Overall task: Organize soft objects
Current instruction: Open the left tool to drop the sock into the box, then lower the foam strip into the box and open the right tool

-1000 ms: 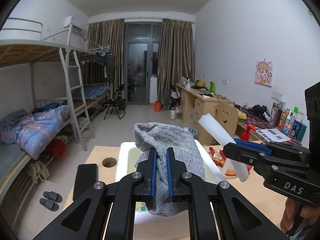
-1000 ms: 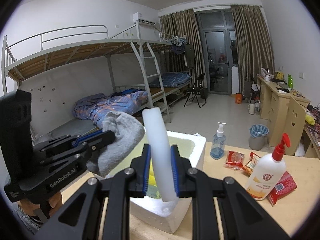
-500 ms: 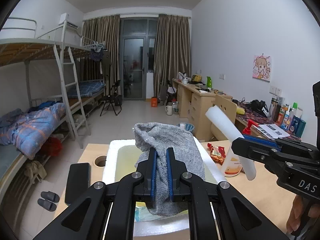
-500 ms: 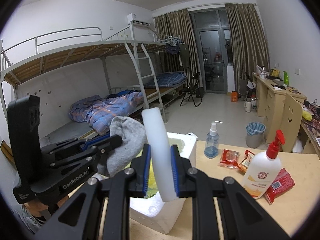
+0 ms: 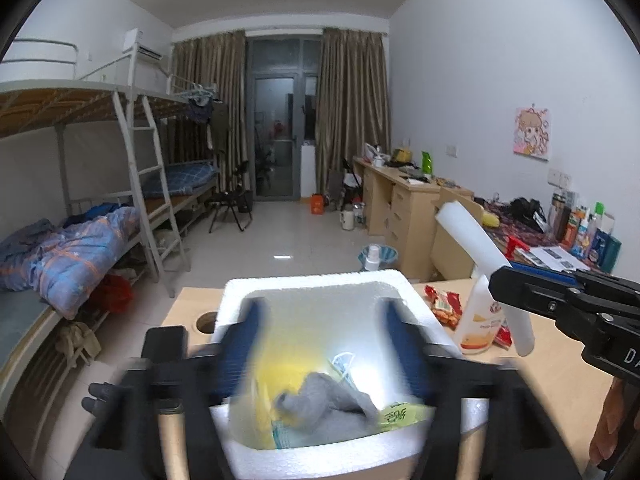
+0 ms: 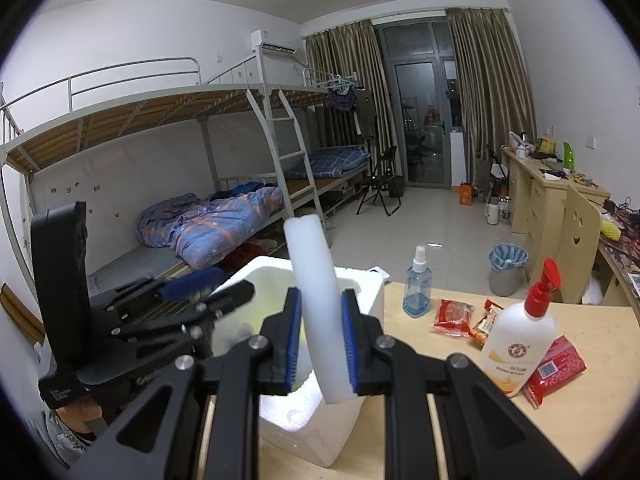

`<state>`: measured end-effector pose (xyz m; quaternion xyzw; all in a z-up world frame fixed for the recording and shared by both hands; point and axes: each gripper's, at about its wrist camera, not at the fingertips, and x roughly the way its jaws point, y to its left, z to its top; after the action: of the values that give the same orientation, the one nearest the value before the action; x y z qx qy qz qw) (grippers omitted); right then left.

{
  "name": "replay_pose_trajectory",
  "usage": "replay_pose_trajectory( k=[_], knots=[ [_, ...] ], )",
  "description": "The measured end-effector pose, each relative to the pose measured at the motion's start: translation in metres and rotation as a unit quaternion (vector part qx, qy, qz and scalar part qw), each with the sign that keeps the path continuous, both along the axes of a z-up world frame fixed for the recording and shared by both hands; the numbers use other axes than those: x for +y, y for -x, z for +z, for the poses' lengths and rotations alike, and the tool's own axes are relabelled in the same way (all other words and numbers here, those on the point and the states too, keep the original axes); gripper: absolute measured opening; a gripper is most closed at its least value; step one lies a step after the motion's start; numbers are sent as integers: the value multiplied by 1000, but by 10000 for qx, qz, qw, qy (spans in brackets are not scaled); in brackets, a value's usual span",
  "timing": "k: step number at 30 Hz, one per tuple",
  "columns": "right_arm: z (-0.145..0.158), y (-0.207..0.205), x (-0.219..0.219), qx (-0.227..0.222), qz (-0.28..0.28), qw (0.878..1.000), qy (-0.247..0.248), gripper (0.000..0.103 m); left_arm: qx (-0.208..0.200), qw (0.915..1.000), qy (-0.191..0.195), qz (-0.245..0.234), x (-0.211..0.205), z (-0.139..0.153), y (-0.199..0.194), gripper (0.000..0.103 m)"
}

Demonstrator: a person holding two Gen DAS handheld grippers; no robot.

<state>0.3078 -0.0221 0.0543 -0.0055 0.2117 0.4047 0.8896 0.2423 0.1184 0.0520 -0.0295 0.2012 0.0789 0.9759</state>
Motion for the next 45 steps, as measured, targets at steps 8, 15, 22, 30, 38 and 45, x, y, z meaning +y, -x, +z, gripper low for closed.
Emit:
replay_pose_trajectory(
  k=[8, 15, 22, 30, 38, 45],
  knots=[
    [0, -2, -3, -3, -2, 10000, 5, 23, -23, 9999, -54, 89, -1, -2, 5, 87],
    [-1, -2, -1, -9, 20, 10000, 37, 23, -79, 9999, -50, 104, -3, -2, 9, 87],
    [-2, -2, 2, 13, 64, 10000, 67, 23, -120, 9996, -29, 241, 3, 1, 22, 90],
    [-6, -2, 16, 69, 223, 9997, 119, 23, -302, 9979, -132, 565, 15, 9, 46, 103],
    [-7, 0, 34, 80, 380, 9991, 177, 23, -309, 9966, -103, 759, 29, 11, 64, 103],
    [-8, -1, 47, 126, 461, 9986, 245, 23, -380, 9945, -10, 973, 40, 14, 79, 103]
  ],
)
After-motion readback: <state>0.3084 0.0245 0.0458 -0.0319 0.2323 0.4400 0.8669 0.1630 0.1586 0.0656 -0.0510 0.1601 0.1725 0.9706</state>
